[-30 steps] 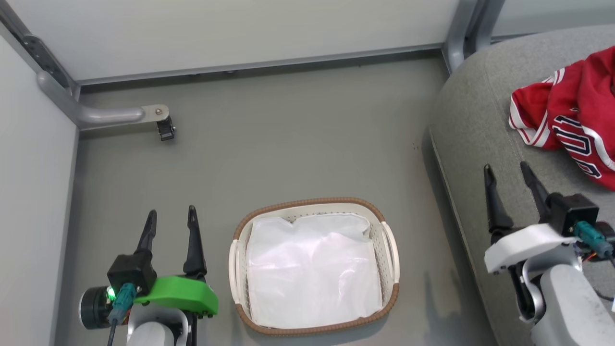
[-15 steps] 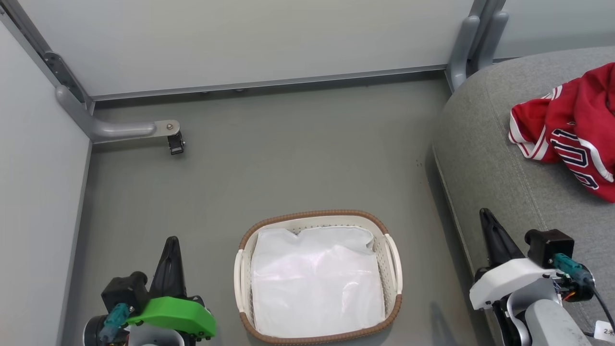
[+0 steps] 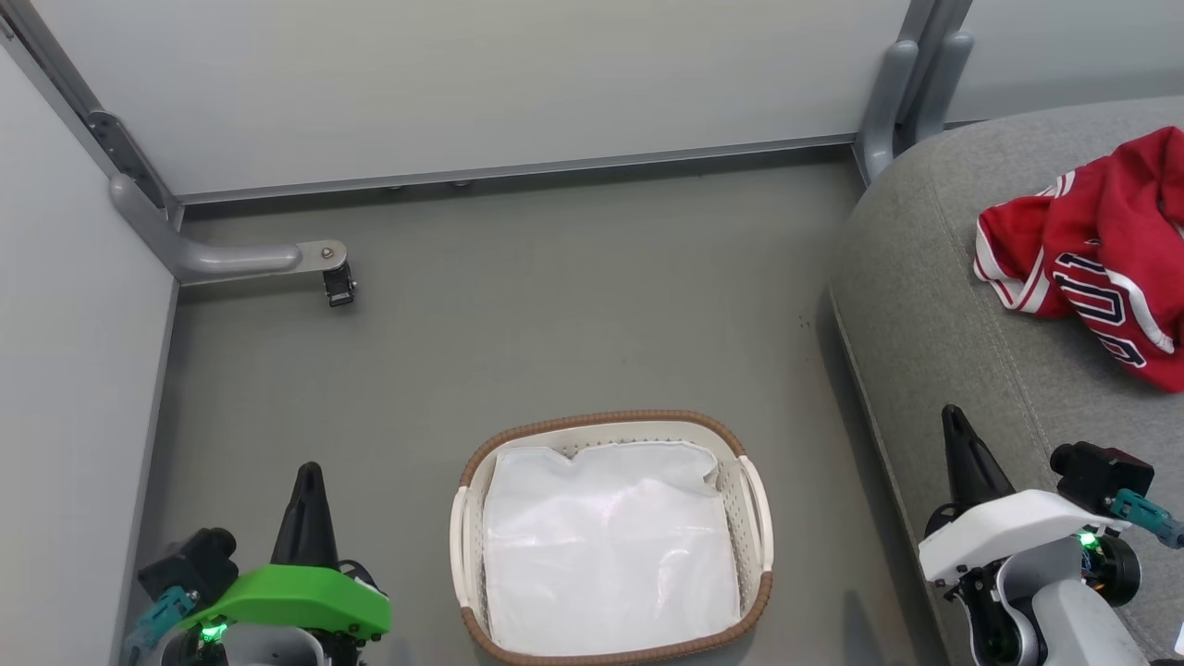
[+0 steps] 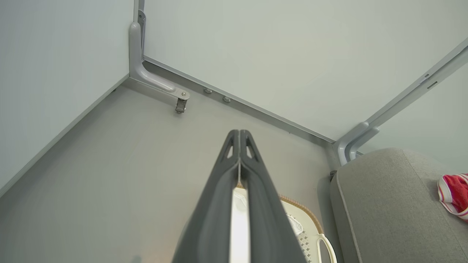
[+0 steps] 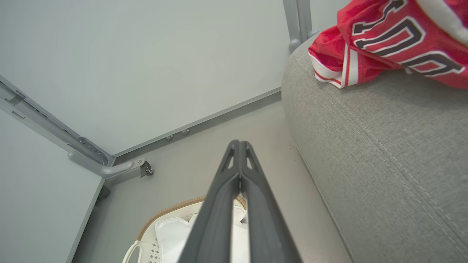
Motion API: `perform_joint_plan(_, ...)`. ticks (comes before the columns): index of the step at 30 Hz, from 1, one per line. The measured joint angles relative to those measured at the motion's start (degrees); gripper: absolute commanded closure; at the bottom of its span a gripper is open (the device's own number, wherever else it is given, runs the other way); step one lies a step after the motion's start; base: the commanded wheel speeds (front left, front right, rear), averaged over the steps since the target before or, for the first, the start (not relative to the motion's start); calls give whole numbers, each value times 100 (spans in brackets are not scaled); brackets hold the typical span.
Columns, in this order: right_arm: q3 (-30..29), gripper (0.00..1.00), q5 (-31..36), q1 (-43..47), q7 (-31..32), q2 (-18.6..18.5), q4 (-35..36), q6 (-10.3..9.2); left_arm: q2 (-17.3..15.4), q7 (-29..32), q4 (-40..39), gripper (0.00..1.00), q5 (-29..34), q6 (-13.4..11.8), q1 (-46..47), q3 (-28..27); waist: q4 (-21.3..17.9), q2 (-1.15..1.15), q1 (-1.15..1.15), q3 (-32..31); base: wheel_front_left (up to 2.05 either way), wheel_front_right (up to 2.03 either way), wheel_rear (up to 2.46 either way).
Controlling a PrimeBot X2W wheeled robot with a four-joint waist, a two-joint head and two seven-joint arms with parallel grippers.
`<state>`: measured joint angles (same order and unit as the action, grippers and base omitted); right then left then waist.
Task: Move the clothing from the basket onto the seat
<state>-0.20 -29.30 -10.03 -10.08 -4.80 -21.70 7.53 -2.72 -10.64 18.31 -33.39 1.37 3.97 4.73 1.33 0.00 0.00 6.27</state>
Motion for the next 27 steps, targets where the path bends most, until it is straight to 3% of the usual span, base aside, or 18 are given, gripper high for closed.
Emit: perform_joint_plan(27,-221,100,-2212,121,579,59,269,-1,-40,555,-152,100,-2117,200,14,-327,-33,0,0,-152,0,0,0)
